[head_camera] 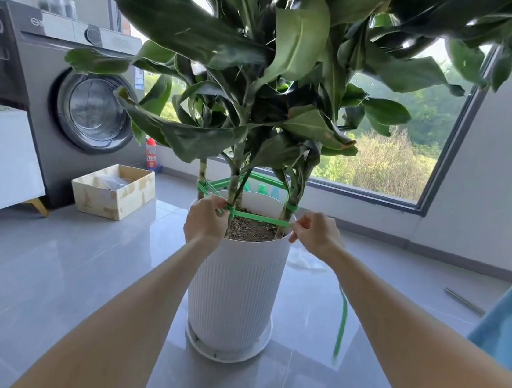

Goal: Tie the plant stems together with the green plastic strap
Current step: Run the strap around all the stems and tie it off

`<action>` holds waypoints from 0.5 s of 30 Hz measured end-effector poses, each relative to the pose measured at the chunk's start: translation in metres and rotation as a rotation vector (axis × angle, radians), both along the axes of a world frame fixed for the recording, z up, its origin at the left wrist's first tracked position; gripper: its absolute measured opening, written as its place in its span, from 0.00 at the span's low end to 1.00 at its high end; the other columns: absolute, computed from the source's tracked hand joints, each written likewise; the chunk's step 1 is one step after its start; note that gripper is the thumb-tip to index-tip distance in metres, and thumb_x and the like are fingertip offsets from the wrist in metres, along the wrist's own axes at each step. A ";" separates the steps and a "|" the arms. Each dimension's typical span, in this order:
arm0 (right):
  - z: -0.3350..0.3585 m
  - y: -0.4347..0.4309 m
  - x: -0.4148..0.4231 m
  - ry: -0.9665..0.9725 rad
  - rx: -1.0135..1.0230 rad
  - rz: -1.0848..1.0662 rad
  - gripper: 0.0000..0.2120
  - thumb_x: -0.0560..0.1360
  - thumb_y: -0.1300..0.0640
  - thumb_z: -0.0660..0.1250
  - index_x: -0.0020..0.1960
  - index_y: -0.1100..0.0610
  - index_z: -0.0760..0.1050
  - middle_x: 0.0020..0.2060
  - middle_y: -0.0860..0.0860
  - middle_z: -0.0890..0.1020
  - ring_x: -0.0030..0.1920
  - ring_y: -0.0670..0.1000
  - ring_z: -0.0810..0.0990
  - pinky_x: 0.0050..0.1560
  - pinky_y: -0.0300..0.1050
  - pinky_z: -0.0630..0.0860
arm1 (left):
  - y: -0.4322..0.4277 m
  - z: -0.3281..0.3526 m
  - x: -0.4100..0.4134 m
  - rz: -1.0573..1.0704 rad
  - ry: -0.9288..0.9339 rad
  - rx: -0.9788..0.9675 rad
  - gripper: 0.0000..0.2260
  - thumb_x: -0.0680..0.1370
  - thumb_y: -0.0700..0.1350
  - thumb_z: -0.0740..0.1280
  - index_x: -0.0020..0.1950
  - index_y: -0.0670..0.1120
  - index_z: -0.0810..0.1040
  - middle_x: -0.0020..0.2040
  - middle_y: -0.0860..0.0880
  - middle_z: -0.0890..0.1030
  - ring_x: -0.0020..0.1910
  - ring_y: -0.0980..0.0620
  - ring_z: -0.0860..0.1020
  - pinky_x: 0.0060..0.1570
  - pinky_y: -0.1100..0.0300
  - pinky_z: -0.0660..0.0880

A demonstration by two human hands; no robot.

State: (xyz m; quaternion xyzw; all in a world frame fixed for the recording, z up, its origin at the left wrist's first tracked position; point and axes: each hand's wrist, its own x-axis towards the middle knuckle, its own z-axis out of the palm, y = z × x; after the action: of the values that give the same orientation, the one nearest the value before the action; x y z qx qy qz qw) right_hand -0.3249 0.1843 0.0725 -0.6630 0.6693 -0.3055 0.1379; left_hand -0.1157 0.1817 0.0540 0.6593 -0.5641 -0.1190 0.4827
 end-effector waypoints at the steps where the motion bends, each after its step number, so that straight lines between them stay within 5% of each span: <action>1: 0.000 -0.002 0.000 0.000 -0.015 -0.019 0.11 0.78 0.53 0.64 0.36 0.50 0.74 0.32 0.44 0.82 0.28 0.44 0.72 0.33 0.42 0.71 | 0.001 0.000 -0.001 0.009 0.000 -0.015 0.07 0.74 0.42 0.70 0.52 0.47 0.79 0.52 0.49 0.82 0.47 0.50 0.79 0.46 0.57 0.75; 7: -0.002 -0.005 0.008 0.021 -0.050 -0.102 0.16 0.77 0.56 0.64 0.31 0.51 0.75 0.35 0.49 0.84 0.39 0.51 0.81 0.43 0.48 0.79 | 0.011 0.005 -0.008 0.064 -0.127 -0.096 0.07 0.74 0.48 0.69 0.46 0.47 0.74 0.45 0.53 0.77 0.41 0.52 0.75 0.39 0.59 0.70; 11: -0.006 -0.009 0.014 0.005 -0.068 -0.133 0.08 0.76 0.58 0.63 0.47 0.59 0.80 0.37 0.53 0.84 0.43 0.56 0.81 0.47 0.53 0.80 | 0.016 0.006 -0.017 -0.102 -0.262 -0.122 0.05 0.75 0.49 0.67 0.45 0.49 0.74 0.40 0.55 0.79 0.37 0.54 0.76 0.39 0.60 0.72; 15: -0.008 -0.014 0.014 -0.027 -0.040 -0.140 0.10 0.76 0.60 0.61 0.51 0.59 0.81 0.39 0.54 0.84 0.44 0.57 0.81 0.47 0.53 0.80 | 0.011 0.007 -0.031 -0.229 -0.380 -0.128 0.05 0.78 0.48 0.63 0.51 0.51 0.78 0.50 0.57 0.80 0.41 0.54 0.78 0.43 0.57 0.74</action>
State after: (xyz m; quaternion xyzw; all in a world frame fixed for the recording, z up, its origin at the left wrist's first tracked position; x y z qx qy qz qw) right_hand -0.3113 0.1705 0.0640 -0.6131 0.7059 -0.3365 0.1119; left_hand -0.1462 0.1928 0.0610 0.5696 -0.7224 -0.0104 0.3919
